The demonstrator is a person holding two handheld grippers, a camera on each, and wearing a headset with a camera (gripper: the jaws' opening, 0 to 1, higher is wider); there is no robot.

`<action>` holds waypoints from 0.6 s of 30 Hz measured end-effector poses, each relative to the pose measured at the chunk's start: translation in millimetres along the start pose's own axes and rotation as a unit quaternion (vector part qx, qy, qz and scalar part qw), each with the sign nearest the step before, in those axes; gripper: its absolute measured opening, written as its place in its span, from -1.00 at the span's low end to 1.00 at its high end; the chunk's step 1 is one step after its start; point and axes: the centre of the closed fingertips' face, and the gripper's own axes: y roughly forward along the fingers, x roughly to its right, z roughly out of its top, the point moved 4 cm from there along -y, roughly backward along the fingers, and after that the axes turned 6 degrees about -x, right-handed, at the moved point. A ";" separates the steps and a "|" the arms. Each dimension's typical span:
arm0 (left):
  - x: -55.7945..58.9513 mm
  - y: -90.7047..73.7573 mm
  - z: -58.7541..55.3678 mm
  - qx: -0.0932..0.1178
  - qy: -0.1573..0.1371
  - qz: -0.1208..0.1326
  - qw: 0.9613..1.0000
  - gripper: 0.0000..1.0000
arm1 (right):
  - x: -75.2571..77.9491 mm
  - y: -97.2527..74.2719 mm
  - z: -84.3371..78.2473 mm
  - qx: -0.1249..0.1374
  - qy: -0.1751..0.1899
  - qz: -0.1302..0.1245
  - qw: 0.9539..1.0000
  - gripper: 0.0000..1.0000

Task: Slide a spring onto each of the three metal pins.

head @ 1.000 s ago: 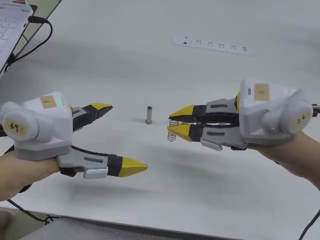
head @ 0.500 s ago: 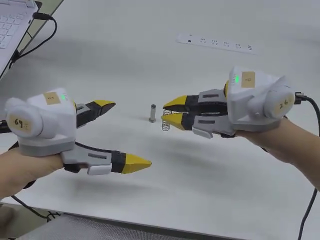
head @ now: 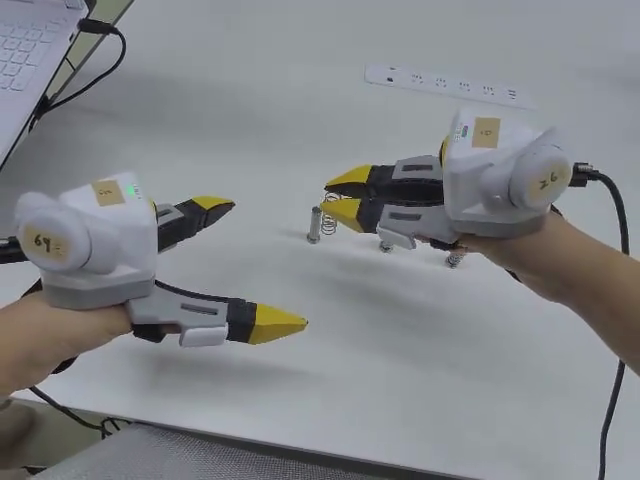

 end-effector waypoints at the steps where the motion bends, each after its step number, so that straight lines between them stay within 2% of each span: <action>1: 0.0 0.1 -0.3 -0.001 0.000 0.000 1.000 0.96 | 2.1 0.9 -0.2 0.000 0.002 -0.004 1.000 -0.85; 10: 1.7 1.4 -1.9 -0.002 -0.002 -0.006 1.000 0.95 | 20.9 8.8 3.4 0.011 0.028 -0.031 0.999 -0.85; 18: -1.0 -0.2 -2.4 0.001 -0.001 0.000 1.000 0.94 | 28.0 14.4 -2.0 0.007 0.043 -0.041 0.998 -0.85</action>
